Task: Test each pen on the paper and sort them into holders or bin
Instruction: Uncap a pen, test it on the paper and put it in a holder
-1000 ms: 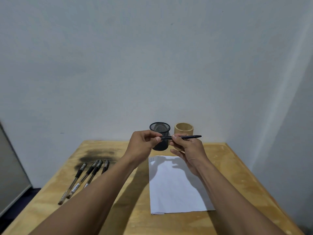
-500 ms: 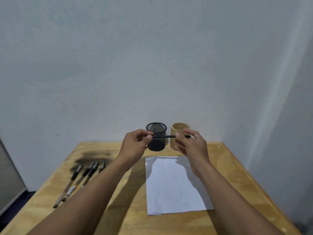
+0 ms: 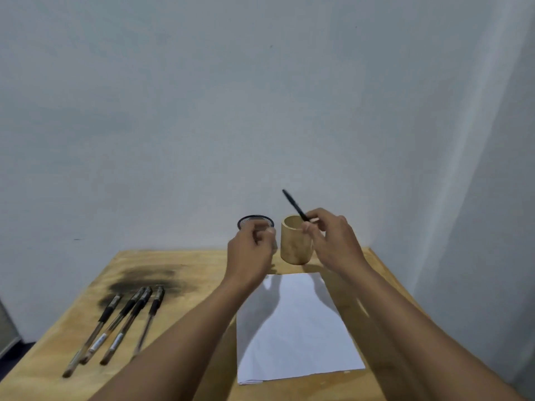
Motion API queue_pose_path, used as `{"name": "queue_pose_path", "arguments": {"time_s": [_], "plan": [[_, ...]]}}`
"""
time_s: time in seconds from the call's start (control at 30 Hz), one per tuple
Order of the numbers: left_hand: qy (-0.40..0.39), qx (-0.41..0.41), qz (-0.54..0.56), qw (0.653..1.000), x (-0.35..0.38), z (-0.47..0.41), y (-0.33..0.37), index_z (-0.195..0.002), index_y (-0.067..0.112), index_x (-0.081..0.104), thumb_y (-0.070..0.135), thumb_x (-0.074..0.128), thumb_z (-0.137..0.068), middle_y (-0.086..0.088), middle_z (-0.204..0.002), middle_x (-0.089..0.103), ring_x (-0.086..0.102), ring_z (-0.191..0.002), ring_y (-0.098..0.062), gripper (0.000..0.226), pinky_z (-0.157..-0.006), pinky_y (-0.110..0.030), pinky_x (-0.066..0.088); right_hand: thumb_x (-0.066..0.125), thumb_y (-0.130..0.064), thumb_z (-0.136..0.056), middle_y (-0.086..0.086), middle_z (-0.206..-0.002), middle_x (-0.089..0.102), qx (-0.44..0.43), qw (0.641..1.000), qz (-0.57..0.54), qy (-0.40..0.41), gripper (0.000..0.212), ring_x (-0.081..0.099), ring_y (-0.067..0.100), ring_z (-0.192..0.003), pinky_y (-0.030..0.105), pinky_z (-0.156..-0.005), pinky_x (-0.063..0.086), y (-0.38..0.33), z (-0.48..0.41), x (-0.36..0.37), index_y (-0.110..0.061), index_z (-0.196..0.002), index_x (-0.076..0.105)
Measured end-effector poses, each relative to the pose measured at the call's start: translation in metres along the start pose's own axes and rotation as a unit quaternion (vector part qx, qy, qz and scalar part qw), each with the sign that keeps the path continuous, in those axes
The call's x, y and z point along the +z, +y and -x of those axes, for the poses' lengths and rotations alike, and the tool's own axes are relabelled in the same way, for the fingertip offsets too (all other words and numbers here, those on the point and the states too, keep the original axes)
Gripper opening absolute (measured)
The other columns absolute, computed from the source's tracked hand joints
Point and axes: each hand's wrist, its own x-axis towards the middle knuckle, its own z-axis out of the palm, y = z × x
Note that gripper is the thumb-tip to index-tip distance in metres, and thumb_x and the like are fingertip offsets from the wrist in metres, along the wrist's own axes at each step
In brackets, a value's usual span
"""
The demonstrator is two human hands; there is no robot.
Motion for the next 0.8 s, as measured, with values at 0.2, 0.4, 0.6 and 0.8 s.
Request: {"name": "queue_pose_path", "arguments": {"time_s": [0.2,0.4,0.6,0.8], "plan": [[-0.029,-0.012,-0.035,0.999,0.065,0.003,-0.017,-0.121,0.016,0.06,0.025,0.071,-0.084,0.014,-0.094,0.057,0.056,-0.093,-0.008,0.04,-0.068,-0.007,0.036,0.059,-0.025,-0.1,-0.006,-0.097,0.072,0.037,0.995,-0.081,0.041,0.009,0.067,0.013,-0.096,0.023,-0.071,0.046,0.003,-0.046,-0.021,-0.023,-0.106,0.066],[0.016,-0.037,-0.046,0.998,0.107,-0.016,-0.036,-0.122,0.018,0.054,0.02,0.07,-0.078,-0.005,-0.115,0.061,0.06,-0.101,-0.02,0.047,-0.058,-0.004,0.041,0.061,-0.021,-0.098,-0.003,-0.09,0.071,0.053,0.992,-0.107,0.033,0.013,0.069,0.014,-0.092,0.024,-0.064,0.044,0.014,-0.076,-0.007,-0.022,-0.111,0.06],[0.061,-0.056,-0.037,0.996,0.118,-0.023,-0.049,-0.145,0.012,0.036,0.014,0.07,-0.085,-0.007,-0.142,0.049,0.047,-0.13,-0.023,0.069,-0.097,-0.022,0.034,0.065,-0.022,-0.094,-0.006,-0.085,0.071,0.075,0.995,-0.065,-0.024,0.014,0.067,0.012,-0.085,0.021,-0.063,0.045,0.028,-0.088,0.017,-0.019,-0.107,0.067],[0.078,-0.047,-0.011,0.996,0.122,-0.024,-0.053,-0.139,0.018,0.045,0.013,0.071,-0.086,-0.003,-0.13,0.057,0.055,-0.113,-0.016,0.059,-0.091,-0.023,0.041,0.056,-0.012,-0.094,0.0,-0.103,0.075,0.077,0.996,-0.035,-0.01,0.023,0.068,0.015,-0.095,0.022,-0.073,0.05,0.039,-0.09,0.025,-0.016,-0.11,0.072]]}}
